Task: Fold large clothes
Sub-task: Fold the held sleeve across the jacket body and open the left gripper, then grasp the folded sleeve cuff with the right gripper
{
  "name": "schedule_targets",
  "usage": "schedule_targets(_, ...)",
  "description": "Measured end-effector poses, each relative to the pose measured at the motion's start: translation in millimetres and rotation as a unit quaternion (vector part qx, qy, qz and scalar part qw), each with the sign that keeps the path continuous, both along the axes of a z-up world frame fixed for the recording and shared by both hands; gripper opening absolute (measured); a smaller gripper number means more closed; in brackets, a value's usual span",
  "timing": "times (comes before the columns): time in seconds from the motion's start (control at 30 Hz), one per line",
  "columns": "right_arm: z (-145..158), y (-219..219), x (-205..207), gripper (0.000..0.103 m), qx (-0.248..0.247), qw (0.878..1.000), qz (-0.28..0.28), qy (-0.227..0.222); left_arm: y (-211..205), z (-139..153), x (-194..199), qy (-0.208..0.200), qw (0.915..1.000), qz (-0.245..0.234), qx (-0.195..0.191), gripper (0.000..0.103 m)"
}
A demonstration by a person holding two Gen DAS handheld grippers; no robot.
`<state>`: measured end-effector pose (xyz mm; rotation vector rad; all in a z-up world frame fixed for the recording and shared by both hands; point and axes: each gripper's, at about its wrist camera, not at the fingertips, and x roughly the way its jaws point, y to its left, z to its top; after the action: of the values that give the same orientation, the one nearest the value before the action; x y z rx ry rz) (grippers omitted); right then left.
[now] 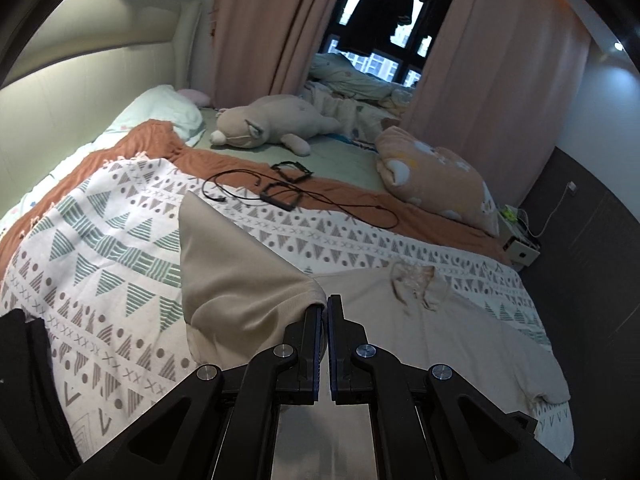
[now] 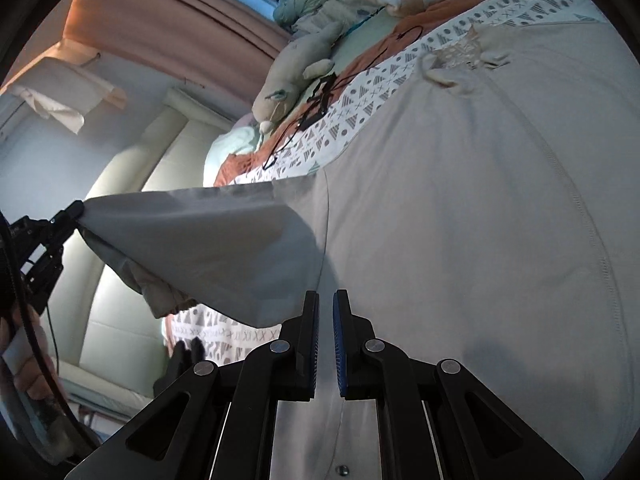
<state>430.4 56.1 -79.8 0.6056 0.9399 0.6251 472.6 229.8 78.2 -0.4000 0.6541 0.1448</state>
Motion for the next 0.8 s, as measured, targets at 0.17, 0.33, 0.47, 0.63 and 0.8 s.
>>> schedule_targets(0.17, -12, -40, -9, 0.009, -0.013, 0.999, -0.036, 0.019, -47, -9, 11, 0.003, 0.9989, -0.046, -0.005, 0.002)
schedule_targets(0.33, -21, -70, -4, 0.009, 0.006, 0.997, -0.067, 0.036, -74, -33, 23, 0.03, 0.9961, -0.079, -0.023, 0.003)
schedule_targets(0.47, -25, -78, 3, 0.009, 0.015, 0.996, -0.075, 0.045, -87, -61, 31, 0.066, 0.9884, -0.115, -0.074, 0.005)
schedule_targets(0.63, -29, -93, 11, 0.009, 0.007, 0.994, -0.093, 0.051, -85, -102, 14, 0.047, 0.9769, -0.105, -0.18, 0.082)
schedule_targets(0.8, -27, -106, 13, 0.01, -0.017, 0.992, -0.118, 0.049, -86, -114, -20, 0.001, 0.9779, -0.072, -0.196, 0.083)
